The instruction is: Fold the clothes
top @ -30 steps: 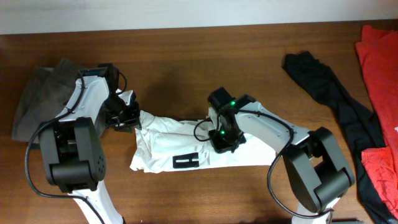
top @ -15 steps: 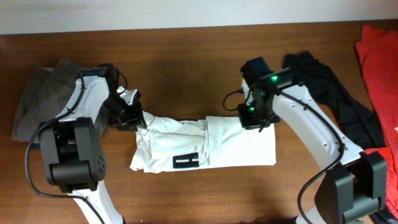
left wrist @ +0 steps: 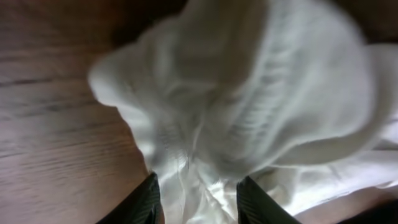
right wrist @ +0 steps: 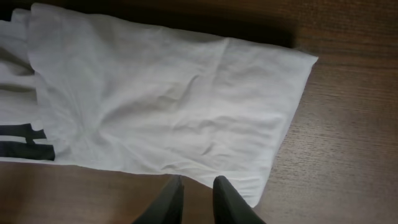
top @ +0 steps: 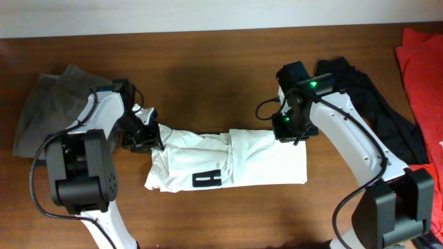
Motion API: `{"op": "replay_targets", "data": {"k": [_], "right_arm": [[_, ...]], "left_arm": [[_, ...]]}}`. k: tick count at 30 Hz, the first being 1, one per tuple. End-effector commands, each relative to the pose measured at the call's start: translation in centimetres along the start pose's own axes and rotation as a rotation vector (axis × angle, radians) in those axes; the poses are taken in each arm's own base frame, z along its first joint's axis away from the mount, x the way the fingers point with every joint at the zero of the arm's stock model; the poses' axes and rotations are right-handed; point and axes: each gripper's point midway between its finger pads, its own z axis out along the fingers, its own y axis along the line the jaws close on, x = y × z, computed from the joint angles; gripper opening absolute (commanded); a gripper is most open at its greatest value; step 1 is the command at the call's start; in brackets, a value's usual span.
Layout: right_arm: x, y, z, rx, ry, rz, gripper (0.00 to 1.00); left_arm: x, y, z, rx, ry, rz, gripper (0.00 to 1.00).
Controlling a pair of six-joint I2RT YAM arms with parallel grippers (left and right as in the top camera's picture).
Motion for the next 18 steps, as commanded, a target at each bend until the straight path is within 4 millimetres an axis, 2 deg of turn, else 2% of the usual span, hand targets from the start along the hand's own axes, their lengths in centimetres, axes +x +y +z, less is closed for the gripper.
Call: {"op": "replay_targets", "data": {"k": [1,8,12,13,15,16,18], "right_arm": [[-0.1,-0.4,-0.1,0.019,-0.007,0.007,0.22],[-0.1,-0.4,-0.1,0.018,-0.008,0.007,0.22],[-0.1,-0.4,-0.1,0.018,-0.008,0.007,0.22],[-0.1,-0.4,-0.1,0.018,-0.008,0.007,0.22],[-0.1,-0.4,-0.1,0.018,-0.007,0.007,0.22],[-0.1,-0.4,-0.1,0.018,-0.007,0.007,0.22],[-0.1,-0.4,-0.1,0.018,-0.006,0.008,0.22]], "left_arm": [[1.0,-0.2,0.5,-0.002,-0.001,0.024,0.41],[2.9,0.3,3.3,0.012,0.036,0.014,0.41],[3.2,-1.3,3.8,0.076,0.046,0.028,0.41],[3.2,-1.6,3.8,0.083,0.046,0.035,0.37],[3.1,-2.0,4.0,0.086,0.045,0.048,0.16],[3.1,-2.2,4.0,0.085,0.044,0.054,0.09],[3.0,-2.4,4.1,0.086,0.042,0.063,0.05]]}}
